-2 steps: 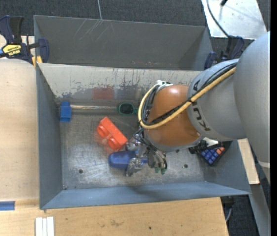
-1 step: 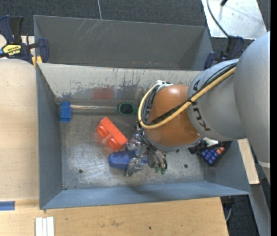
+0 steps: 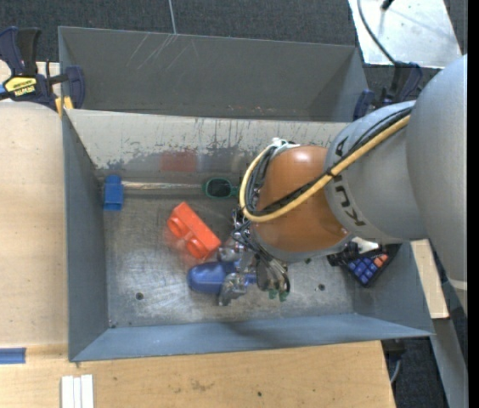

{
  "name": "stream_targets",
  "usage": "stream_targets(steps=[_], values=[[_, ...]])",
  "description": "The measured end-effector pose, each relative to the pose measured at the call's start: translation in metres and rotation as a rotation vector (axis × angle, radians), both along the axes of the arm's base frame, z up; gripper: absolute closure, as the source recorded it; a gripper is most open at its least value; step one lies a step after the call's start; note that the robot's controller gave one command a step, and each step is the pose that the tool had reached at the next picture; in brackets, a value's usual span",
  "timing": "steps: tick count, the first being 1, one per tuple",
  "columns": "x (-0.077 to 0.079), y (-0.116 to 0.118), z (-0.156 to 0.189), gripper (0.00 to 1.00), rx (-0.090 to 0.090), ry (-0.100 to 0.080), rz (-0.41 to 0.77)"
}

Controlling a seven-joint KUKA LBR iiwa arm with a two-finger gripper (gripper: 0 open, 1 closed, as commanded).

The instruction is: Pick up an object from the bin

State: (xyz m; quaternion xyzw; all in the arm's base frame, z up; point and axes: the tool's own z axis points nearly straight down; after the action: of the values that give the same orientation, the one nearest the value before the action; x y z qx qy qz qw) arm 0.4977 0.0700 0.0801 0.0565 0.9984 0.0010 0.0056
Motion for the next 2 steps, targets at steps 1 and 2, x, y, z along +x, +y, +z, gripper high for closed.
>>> stream_targets(steps=[1, 2], values=[[-0.003, 0.0, 0.011, 1.0, -0.002, 0.015, 0.0], [-0.003, 0.0, 0.032, 1.0, -0.002, 0.015, 0.0]])
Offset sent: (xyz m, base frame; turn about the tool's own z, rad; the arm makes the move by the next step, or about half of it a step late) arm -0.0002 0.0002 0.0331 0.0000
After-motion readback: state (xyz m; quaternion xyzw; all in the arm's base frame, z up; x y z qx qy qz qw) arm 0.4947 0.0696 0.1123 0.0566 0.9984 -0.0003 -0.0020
